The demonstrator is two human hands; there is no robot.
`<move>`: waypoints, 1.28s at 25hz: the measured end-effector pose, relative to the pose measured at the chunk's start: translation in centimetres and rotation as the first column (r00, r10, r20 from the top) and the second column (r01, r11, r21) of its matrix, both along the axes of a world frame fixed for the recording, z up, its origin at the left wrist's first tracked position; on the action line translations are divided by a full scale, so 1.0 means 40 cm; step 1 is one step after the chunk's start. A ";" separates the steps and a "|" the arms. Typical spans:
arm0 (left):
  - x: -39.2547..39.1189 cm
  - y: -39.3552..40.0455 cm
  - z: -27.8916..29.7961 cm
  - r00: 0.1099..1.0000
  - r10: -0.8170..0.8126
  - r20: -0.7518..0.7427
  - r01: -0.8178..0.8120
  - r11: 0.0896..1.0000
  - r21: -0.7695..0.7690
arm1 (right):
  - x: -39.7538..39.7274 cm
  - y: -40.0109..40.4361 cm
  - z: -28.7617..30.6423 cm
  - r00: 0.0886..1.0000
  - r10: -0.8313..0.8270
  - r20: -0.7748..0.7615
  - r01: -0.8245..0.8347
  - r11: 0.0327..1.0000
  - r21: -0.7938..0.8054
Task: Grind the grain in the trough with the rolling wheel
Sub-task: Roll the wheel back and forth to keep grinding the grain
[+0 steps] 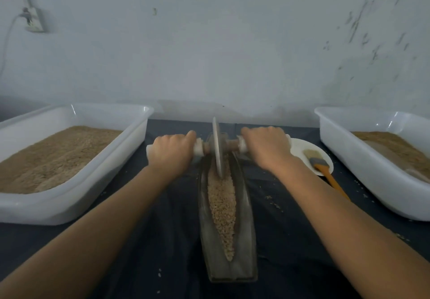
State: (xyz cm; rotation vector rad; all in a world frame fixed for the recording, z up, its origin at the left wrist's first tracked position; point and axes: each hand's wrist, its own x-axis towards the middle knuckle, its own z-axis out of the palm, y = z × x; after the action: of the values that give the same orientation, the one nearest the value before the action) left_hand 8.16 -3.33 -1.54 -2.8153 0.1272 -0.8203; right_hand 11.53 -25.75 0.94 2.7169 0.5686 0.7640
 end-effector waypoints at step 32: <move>-0.201 0.005 0.017 0.961 -0.270 -0.061 0.277 0.946 0.169 | -0.201 -0.120 -0.065 0.980 0.083 -0.179 -0.078 0.996 0.032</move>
State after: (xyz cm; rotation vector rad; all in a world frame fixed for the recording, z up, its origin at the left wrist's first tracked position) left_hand 0.11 -3.14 -0.88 -2.6804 0.5788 -0.7686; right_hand 3.47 -30.57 -1.65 2.8198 0.7172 0.5500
